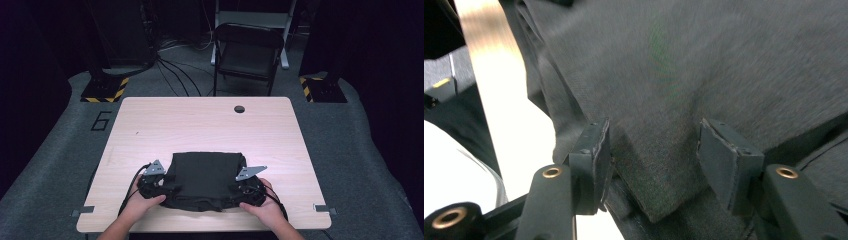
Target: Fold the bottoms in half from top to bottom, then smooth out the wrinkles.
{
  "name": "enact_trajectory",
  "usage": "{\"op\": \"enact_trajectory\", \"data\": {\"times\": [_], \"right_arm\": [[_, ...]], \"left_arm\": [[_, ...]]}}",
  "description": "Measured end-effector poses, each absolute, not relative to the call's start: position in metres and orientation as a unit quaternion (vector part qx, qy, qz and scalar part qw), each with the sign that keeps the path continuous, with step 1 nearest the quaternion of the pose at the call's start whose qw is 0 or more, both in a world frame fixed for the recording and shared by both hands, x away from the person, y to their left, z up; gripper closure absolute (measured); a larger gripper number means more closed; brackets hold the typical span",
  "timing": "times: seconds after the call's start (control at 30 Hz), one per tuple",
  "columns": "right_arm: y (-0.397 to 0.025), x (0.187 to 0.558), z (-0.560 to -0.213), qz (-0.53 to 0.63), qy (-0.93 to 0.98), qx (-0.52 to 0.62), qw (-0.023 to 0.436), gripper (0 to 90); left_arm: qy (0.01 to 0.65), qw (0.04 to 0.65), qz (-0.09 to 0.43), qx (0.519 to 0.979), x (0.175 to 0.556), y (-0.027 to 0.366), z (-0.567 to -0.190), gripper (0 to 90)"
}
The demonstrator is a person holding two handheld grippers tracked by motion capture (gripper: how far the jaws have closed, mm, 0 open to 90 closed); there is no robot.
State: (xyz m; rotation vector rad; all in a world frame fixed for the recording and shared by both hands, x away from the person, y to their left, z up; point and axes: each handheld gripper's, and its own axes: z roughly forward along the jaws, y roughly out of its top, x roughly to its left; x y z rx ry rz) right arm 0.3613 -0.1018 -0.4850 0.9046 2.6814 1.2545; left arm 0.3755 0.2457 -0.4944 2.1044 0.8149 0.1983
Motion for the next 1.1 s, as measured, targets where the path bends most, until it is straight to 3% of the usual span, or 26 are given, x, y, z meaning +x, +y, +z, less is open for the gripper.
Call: {"op": "enact_trajectory", "data": {"times": [0.4, 1.1], "right_arm": [[-0.116, 0.364, -0.471, 0.436, 0.846, 0.304, 0.034, 45.6], [-0.148, 0.373, -0.464, 0.439, 0.823, 0.350, 0.084, 42.1]], "left_arm": [[0.330, 0.440, 0.107, 0.828, 0.374, 0.255, -0.480, 44.4], [0.399, 0.443, 0.148, 0.789, 0.380, 0.297, -0.472, 43.4]]}}
